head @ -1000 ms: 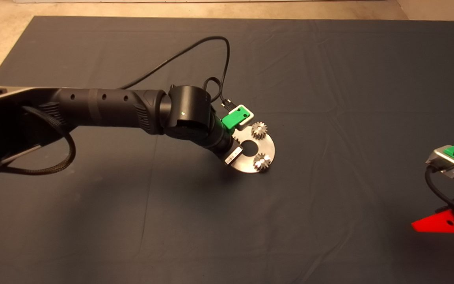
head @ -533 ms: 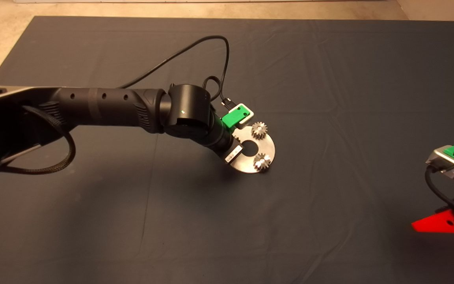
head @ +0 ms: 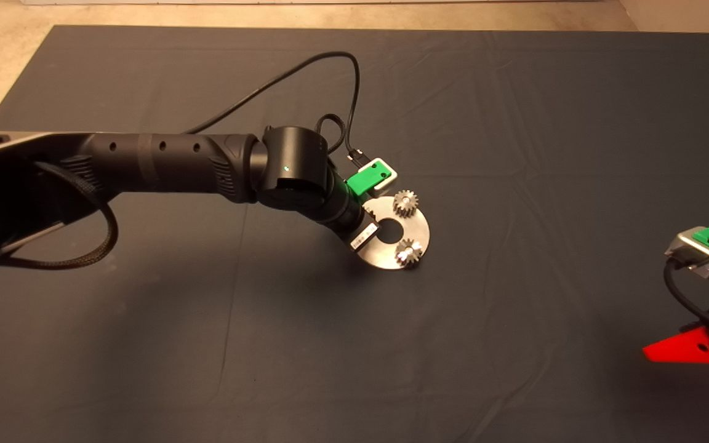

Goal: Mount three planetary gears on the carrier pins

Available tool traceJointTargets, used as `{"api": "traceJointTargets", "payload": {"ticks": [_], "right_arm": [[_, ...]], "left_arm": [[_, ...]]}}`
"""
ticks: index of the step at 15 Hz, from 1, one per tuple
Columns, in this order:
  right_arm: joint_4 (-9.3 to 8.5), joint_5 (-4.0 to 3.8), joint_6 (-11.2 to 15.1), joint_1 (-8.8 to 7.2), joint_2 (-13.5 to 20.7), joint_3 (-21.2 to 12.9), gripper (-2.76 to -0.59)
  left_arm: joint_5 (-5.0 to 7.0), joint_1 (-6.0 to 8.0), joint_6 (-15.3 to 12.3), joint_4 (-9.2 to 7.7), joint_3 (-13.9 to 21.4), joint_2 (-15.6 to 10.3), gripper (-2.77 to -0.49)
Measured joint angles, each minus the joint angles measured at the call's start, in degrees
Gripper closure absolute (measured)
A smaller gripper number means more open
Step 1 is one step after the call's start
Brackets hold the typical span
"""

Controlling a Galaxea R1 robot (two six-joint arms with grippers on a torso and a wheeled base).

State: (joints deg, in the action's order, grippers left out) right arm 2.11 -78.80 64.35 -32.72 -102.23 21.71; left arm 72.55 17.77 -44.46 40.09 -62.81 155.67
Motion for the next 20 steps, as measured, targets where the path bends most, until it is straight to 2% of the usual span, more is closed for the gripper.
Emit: {"api": "traceJointTargets", "payload": {"ticks": [8,10,12,16,18,19,20], "right_arm": [[0.00,-0.02,0.00,0.00,0.00,0.09,-1.76],[0.00,0.00,0.00,0.00,0.02,0.09,-1.76],[0.00,0.00,0.00,0.00,0.00,0.09,-1.76],[0.00,0.00,0.00,0.00,0.00,0.09,-1.76],[0.00,0.00,0.00,0.00,0.00,0.09,-1.76],[0.00,0.05,0.00,-0.02,0.00,0.09,-1.76],[0.00,-0.02,0.00,0.00,0.02,0.11,-1.76]], "left_arm": [[0.22,0.02,0.00,0.00,0.00,0.01,-0.59],[0.41,0.05,0.24,0.01,0.00,0.01,-0.59],[0.41,0.05,1.74,0.00,-0.01,0.00,-0.59],[0.80,0.06,1.85,-0.05,-0.09,0.01,-0.59],[1.01,0.30,2.71,-0.59,-0.30,0.00,-0.59],[1.59,0.36,3.30,-0.91,-0.65,0.01,-0.59],[1.44,0.35,3.34,-1.38,-0.87,-0.07,-0.58]]}}
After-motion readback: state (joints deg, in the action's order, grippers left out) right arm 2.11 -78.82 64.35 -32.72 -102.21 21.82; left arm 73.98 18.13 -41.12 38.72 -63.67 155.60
